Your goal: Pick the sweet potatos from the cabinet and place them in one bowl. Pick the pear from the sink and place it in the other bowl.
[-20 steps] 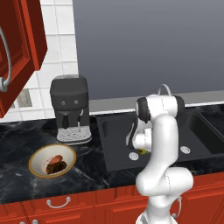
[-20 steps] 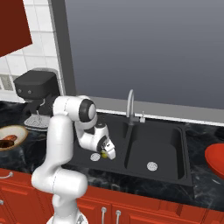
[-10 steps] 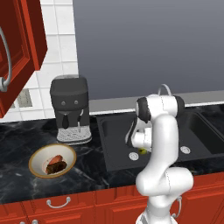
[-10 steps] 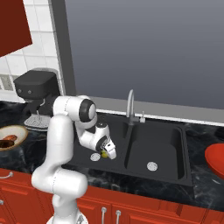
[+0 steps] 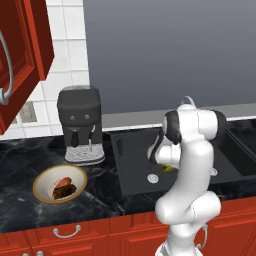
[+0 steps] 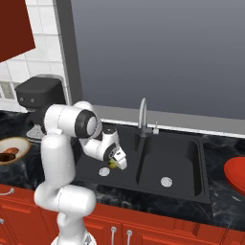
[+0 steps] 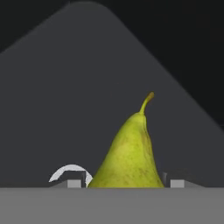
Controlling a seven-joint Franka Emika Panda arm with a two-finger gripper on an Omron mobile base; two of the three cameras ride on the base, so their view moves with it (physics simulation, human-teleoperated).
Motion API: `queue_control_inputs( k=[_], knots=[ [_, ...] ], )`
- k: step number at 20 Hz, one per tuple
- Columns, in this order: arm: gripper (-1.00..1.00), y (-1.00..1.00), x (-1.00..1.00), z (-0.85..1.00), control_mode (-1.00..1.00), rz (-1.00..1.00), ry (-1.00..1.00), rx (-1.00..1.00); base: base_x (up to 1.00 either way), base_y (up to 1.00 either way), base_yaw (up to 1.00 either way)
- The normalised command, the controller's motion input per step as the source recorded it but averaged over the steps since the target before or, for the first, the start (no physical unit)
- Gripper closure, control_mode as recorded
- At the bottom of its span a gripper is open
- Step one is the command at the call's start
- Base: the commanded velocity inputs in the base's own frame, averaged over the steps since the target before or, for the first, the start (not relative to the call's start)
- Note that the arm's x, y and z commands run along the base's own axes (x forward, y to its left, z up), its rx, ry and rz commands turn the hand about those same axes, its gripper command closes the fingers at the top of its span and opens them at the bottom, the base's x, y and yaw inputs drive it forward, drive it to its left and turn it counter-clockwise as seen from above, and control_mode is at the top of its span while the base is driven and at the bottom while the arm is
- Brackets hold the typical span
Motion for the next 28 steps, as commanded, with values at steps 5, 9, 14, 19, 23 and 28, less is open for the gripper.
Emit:
queue_control_inputs(
  k=[5, 9, 14, 19, 23, 28],
  knots=[
    [1.0, 0.08, -0.39, 0.99, -1.0, 0.08, 0.02, 0.05, 0.0, 0.0, 0.0],
    [1.0, 0.04, -0.45, 0.98, -1.0, 0.12, 0.12, 0.02, 0.0, 0.0, 0.0],
    [1.0, 0.03, -0.28, 0.98, -1.0, 0.13, 0.05, 0.0, 0.0, 0.0, 0.0],
    [1.0, 0.0, -0.37, 0.8, -1.0, 0.17, -0.01, -0.01, 0.0, 0.0, 0.0],
    [1.0, 0.03, -0.48, 0.72, -1.0, 0.17, -0.03, -0.03, 0.0, 0.0, 0.0],
    [1.0, 0.13, -0.55, 0.65, -1.0, 0.13, -0.12, -0.07, 0.0, 0.0, 0.0]
  ],
)
